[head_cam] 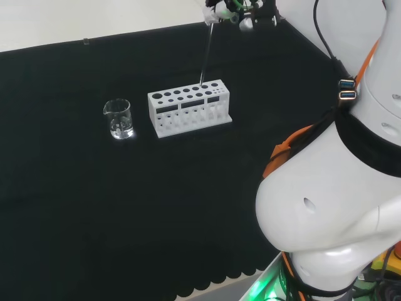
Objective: Put the glass rod back on the white test tube rack.
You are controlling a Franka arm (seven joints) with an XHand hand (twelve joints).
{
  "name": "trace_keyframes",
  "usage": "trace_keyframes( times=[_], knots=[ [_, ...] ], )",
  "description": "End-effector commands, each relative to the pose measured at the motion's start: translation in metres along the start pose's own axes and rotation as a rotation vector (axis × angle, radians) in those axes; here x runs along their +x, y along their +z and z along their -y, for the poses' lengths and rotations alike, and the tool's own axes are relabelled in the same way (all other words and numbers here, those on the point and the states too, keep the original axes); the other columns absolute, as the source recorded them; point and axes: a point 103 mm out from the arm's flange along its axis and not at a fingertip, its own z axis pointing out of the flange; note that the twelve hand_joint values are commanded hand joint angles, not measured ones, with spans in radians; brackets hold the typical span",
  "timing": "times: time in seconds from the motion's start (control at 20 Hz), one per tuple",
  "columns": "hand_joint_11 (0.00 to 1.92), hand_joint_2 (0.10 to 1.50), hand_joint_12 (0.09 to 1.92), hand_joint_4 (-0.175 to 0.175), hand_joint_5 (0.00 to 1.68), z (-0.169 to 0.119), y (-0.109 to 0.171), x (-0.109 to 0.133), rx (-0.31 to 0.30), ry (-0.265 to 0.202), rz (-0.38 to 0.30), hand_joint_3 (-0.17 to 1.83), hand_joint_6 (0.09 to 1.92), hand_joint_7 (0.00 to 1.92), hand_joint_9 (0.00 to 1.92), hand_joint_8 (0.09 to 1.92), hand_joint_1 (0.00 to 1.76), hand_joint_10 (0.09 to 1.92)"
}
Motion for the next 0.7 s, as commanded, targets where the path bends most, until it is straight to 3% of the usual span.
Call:
trace_keyframes(
  times=[0.05,0.7],
  knots=[
    [1.73,1.04,0.38,-0.175,1.46,-0.003,0.005,-0.001,0.006,0.0,0.003,-0.17,0.09,1.39,1.85,0.58,1.33,0.27],
    [1.73,1.04,0.39,-0.175,1.46,-0.012,0.019,0.002,0.017,0.006,-0.004,-0.17,0.09,1.39,1.86,0.58,1.32,0.27]
  ],
)
